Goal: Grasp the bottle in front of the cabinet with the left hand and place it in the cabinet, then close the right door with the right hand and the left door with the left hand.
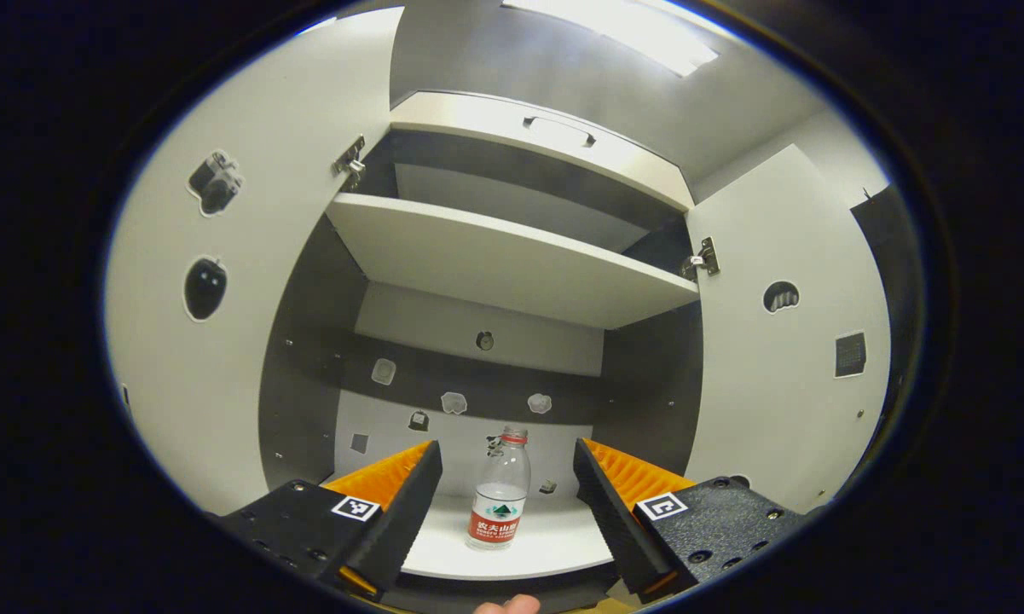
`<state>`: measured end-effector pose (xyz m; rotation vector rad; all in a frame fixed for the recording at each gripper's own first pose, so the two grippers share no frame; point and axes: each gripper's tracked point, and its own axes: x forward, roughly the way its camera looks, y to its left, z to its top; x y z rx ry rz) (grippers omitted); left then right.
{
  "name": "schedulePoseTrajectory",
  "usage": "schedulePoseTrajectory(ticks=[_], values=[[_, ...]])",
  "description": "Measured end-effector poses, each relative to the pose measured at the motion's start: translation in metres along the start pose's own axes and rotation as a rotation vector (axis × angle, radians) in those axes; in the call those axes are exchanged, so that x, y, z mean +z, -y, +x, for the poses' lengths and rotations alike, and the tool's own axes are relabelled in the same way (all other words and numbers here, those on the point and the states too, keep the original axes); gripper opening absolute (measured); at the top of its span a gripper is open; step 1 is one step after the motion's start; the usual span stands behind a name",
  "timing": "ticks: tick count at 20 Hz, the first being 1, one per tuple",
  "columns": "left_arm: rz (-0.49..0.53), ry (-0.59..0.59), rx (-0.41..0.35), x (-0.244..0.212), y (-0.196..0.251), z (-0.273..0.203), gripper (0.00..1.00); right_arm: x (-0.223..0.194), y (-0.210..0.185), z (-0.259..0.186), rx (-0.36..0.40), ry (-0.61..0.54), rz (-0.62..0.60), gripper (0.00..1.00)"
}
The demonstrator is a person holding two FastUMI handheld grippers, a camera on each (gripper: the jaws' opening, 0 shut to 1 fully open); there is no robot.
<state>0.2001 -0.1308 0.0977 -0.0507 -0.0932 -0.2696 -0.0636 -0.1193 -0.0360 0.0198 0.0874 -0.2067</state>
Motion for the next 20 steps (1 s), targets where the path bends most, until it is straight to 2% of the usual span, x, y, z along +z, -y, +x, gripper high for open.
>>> schedulePoseTrajectory(ticks=[3,6,12,15,19,20], values=[[0.027,0.009,0.030,-0.002,-0.011,-0.049,0.94,0.013,-0.016,0.009,0.057,0.027,0.001,0.98],[0.088,0.002,0.125,-0.020,-0.030,-0.101,0.94,0.024,-0.030,0.016,0.099,0.050,-0.008,0.98],[0.041,-0.116,0.180,-0.084,-0.039,-0.178,0.95,0.037,-0.050,0.028,0.143,0.079,-0.041,0.98],[0.079,-0.104,0.215,-0.099,-0.051,-0.207,0.95,0.025,-0.059,0.026,0.145,0.074,-0.014,0.98],[0.151,-0.132,0.235,-0.116,-0.064,-0.229,0.95,-0.025,-0.069,0.021,0.128,-0.006,0.023,0.98],[0.145,-0.128,0.269,-0.118,-0.071,-0.232,0.95,-0.029,-0.069,0.018,0.125,-0.018,0.048,0.99]])
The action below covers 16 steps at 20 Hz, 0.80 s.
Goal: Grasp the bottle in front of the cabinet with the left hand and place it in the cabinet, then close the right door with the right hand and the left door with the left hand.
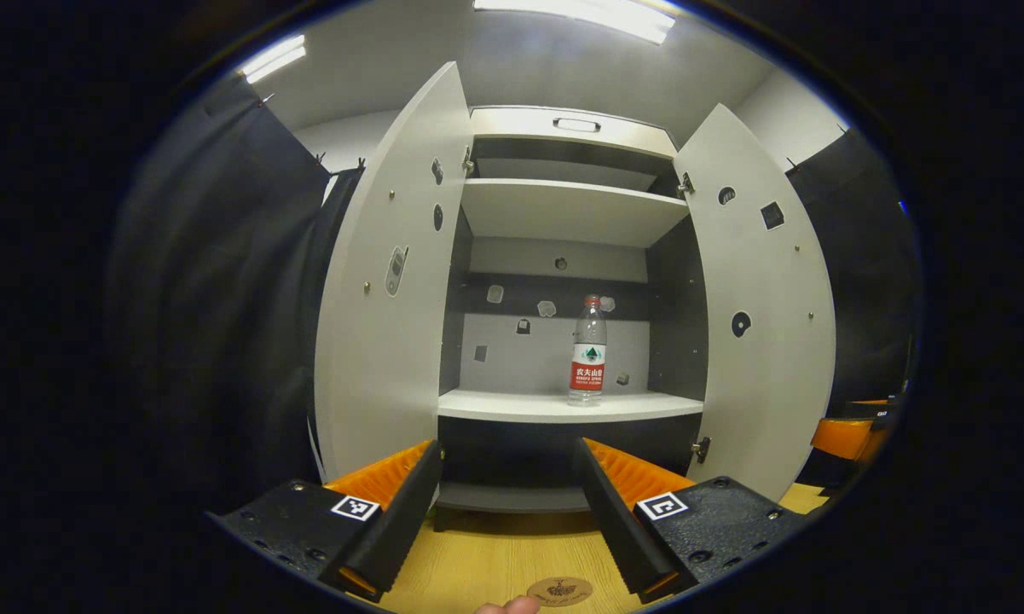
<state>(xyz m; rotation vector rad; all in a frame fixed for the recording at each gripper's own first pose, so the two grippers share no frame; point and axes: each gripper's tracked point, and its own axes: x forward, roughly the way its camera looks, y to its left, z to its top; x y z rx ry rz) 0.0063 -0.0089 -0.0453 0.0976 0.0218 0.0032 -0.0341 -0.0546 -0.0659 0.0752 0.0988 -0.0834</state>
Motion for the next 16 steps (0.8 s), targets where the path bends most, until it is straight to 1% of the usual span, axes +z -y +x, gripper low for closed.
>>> schedulePoseTrajectory(ticks=[2,4,7,10,11,13,16], values=[[-0.031,0.005,0.039,-0.005,-0.003,-0.002,0.95,0.001,0.015,-0.001,-0.042,-0.004,0.018,0.98],[-0.046,0.002,0.053,-0.009,-0.003,-0.001,0.95,0.021,0.041,-0.004,-0.102,0.023,0.008,0.98],[-0.056,0.004,0.013,-0.010,0.005,-0.001,0.95,0.080,0.102,-0.006,-0.228,0.112,-0.049,0.98],[-0.054,-0.008,0.003,-0.014,0.005,-0.004,0.95,0.145,0.151,-0.002,-0.321,0.207,-0.078,0.98],[-0.054,-0.015,0.004,-0.013,0.006,-0.004,0.95,0.160,0.162,0.001,-0.339,0.219,-0.091,0.98],[-0.053,-0.025,0.005,-0.014,0.005,-0.006,0.95,0.183,0.171,0.012,-0.341,0.223,-0.106,0.98],[-0.071,-0.027,0.005,-0.009,0.007,-0.007,0.95,0.209,0.163,0.039,-0.276,0.218,-0.090,0.98]])
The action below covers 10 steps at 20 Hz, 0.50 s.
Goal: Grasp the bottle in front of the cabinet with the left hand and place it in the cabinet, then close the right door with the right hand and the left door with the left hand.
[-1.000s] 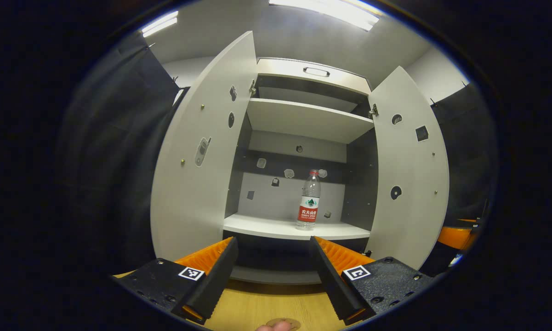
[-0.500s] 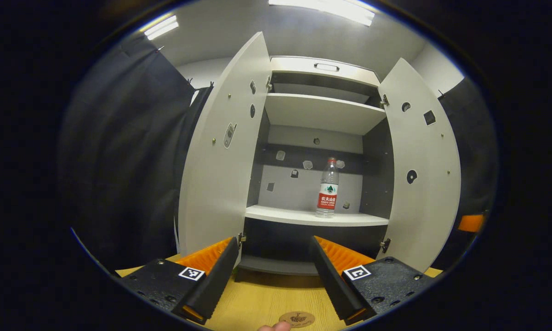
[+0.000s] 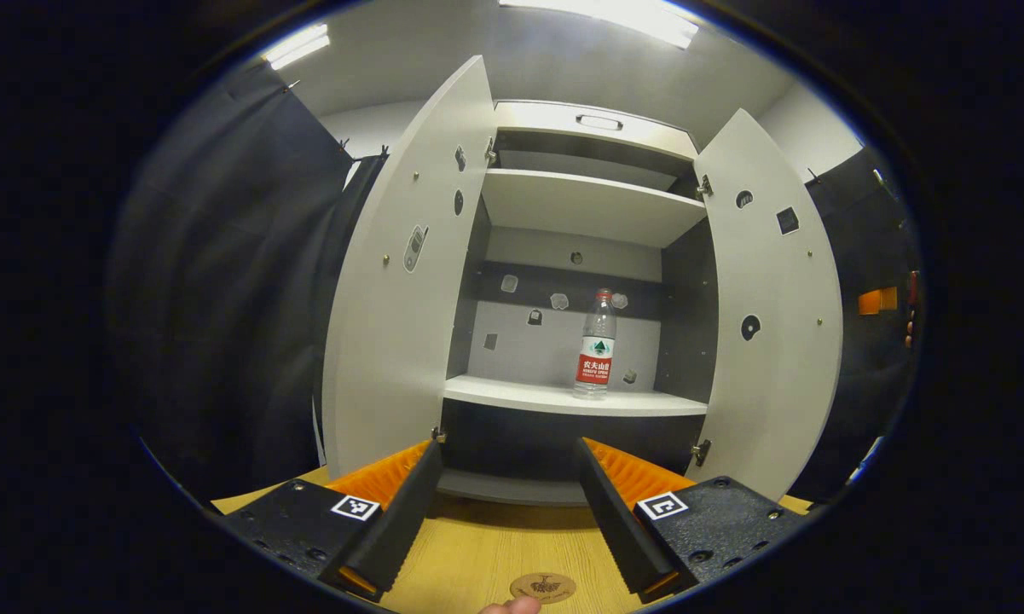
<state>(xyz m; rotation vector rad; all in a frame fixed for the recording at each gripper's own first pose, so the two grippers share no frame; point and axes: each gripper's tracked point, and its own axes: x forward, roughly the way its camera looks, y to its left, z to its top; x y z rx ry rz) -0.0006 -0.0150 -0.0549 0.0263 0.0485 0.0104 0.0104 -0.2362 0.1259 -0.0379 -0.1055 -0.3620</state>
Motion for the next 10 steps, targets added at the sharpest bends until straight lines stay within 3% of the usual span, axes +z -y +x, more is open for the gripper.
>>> schedulePoseTrajectory(ticks=[4,10], values=[[-0.026,-0.008,0.001,-0.001,0.002,-0.005,0.95,0.000,-0.010,0.032,0.032,-0.029,0.024,0.98],[-0.029,-0.005,0.007,-0.003,0.004,-0.008,0.95,-0.003,-0.019,0.034,0.056,-0.020,-0.020,0.97]])
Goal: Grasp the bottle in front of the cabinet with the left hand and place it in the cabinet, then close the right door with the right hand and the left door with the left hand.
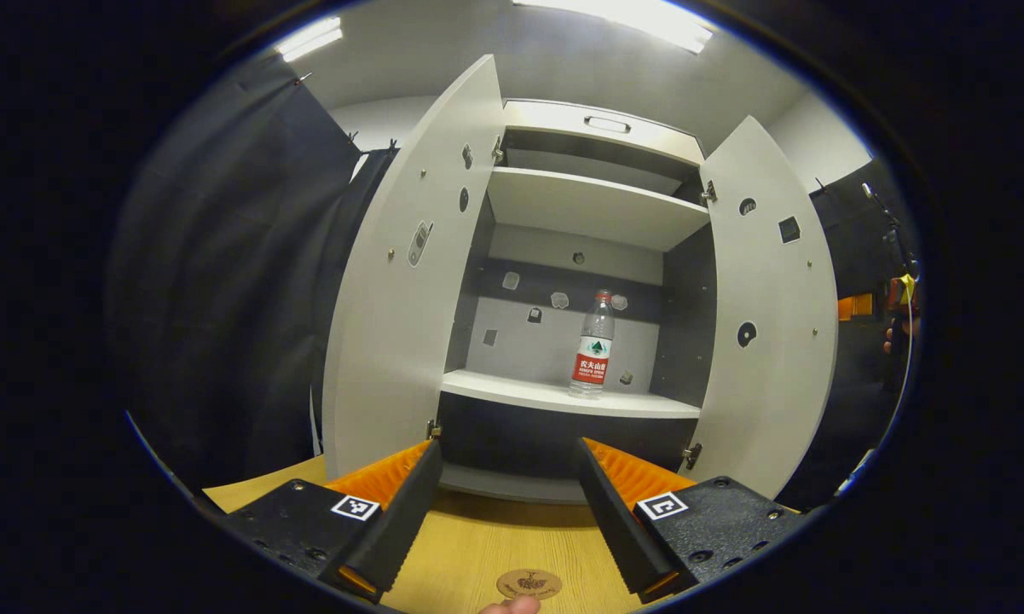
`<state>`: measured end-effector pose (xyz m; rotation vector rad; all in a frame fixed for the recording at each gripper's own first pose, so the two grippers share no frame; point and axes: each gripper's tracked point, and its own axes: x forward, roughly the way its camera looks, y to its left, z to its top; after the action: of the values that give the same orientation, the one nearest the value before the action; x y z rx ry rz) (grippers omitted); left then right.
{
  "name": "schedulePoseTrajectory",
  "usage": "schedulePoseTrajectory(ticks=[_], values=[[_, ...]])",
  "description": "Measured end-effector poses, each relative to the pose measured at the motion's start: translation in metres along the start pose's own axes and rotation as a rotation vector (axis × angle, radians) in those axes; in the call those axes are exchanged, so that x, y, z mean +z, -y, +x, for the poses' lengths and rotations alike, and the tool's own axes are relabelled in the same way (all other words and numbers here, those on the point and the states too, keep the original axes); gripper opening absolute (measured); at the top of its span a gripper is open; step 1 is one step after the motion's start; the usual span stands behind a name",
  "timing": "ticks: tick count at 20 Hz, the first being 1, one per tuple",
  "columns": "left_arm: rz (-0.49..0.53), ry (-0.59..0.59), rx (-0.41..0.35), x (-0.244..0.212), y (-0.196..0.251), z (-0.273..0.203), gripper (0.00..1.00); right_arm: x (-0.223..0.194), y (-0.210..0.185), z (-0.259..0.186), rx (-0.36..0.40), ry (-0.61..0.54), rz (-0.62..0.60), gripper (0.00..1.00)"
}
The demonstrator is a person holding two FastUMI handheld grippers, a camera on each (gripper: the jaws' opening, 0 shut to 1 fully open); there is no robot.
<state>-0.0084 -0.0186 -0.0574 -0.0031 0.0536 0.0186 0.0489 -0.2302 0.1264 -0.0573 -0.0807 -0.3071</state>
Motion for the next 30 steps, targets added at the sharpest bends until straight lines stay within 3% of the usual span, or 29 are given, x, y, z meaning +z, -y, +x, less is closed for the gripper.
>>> schedulePoseTrajectory(ticks=[4,7,14,25,30], values=[[-0.040,-0.006,-0.024,-0.002,0.011,0.005,0.95,-0.001,-0.012,-0.003,0.014,0.003,0.022,1.00],[-0.035,-0.009,-0.060,-0.003,0.020,0.006,0.95,-0.002,-0.028,-0.007,0.040,0.008,0.018,0.97],[-0.027,0.021,-0.081,0.009,0.017,0.007,0.94,-0.003,-0.083,-0.016,0.122,-0.003,-0.007,0.97],[-0.019,0.057,-0.001,0.029,-0.018,-0.001,0.94,-0.006,-0.173,-0.010,0.274,0.011,-0.001,0.97],[-0.045,0.054,0.032,0.034,-0.034,-0.004,0.94,-0.020,-0.217,-0.003,0.366,-0.034,0.011,0.97]])
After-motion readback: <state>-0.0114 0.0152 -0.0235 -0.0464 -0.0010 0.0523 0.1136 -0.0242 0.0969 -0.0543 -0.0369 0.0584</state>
